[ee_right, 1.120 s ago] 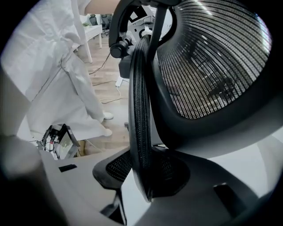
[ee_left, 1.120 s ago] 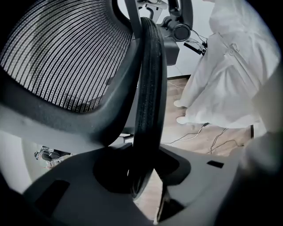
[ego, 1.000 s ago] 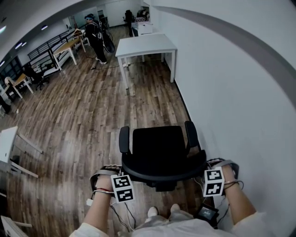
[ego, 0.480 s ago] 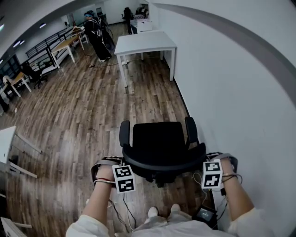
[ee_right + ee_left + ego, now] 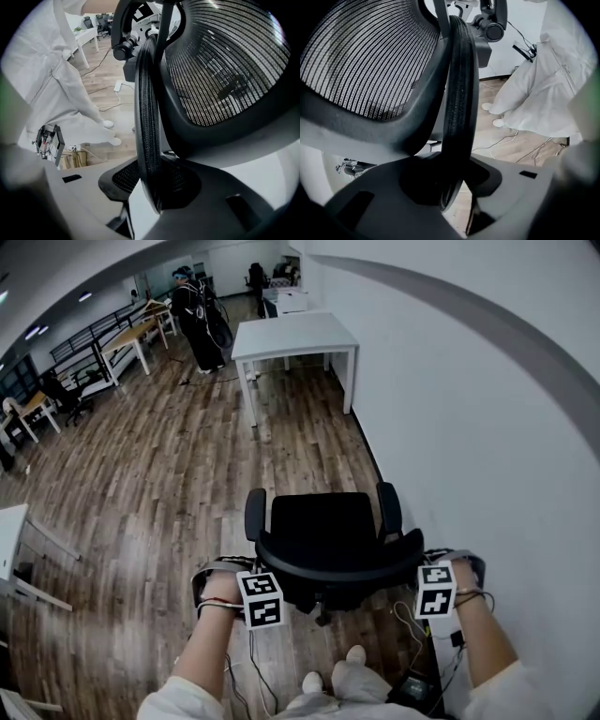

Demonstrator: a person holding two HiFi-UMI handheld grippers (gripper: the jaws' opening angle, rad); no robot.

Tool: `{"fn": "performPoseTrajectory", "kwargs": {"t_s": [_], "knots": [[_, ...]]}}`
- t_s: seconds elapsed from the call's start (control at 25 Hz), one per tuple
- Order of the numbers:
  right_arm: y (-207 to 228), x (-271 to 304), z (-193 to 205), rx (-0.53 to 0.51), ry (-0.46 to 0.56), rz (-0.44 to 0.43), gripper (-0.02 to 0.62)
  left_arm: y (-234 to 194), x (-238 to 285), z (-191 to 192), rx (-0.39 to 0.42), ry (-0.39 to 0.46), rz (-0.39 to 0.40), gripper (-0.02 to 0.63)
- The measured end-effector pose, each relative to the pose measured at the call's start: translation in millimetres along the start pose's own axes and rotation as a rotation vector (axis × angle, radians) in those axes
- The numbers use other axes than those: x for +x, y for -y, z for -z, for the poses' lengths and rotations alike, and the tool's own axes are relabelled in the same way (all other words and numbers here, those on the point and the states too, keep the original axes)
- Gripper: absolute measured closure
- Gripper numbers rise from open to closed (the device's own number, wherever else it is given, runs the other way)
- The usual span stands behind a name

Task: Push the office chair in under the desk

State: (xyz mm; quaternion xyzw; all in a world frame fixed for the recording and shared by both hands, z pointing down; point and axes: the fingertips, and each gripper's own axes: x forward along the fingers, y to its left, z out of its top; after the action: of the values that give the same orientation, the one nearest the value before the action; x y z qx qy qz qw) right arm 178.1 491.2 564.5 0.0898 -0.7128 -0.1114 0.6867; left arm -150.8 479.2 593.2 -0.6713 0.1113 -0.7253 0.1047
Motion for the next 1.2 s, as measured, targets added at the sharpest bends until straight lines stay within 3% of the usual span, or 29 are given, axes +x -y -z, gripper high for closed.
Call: {"fn": "performPoseTrajectory", "kwargs": {"t_s": [0.4, 0.72, 1.2], "knots": [[48.2, 10.6, 5.3, -0.027, 0.009, -0.024, 0.460, -42.4, 11.6, -3.3, -0.024, -0.031, 0.023, 0.483], [84.3, 22.9, 27.5, -0.057, 0.008, -0.007, 0.460, -71.3, 21.5, -25.1, -0.046, -0.030, -0.007, 0.485], [133.1, 39.0, 51.1, -0.092, 0.023, 0.004, 0.460, -110.3, 35.9, -47.6, -0.077, -0.055, 0.030, 0.485]]}}
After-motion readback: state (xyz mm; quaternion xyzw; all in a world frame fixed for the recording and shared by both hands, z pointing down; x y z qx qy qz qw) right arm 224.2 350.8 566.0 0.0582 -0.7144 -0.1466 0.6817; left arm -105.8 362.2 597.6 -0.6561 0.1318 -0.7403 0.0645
